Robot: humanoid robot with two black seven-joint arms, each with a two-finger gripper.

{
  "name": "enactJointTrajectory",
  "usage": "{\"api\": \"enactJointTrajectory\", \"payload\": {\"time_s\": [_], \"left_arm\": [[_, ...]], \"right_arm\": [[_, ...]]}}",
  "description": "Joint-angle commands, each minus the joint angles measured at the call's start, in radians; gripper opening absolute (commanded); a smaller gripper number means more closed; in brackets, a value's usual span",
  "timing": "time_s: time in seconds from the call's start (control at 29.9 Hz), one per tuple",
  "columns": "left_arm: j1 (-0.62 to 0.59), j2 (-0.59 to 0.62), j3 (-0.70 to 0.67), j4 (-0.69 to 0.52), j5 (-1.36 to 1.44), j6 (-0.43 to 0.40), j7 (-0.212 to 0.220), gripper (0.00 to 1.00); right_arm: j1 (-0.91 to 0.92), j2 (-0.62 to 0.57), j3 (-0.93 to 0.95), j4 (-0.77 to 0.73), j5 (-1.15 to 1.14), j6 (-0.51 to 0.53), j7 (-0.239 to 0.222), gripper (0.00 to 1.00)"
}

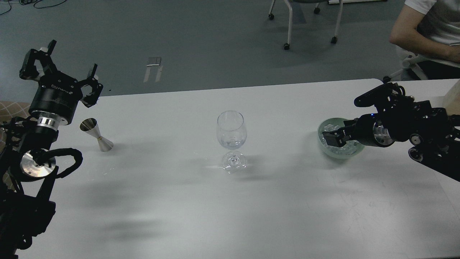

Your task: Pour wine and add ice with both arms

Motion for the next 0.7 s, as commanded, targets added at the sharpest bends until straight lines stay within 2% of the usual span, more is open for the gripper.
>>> {"api": "enactJointTrajectory", "payload": {"time_s": [0.0,0.67], "left_arm": [[0.0,0.004,0.0,0.0,0.0,0.0,0.0,0.98],[0.009,0.0,0.0,0.008,0.003,-0.003,0.0,0.98]], "right_arm": [[-0.001,-0.002,0.03,0.005,0.004,0.001,0.0,0.77],[-0.05,0.0,0.018,-0.013,-0.01,0.005,-0.012,0.78]]}}
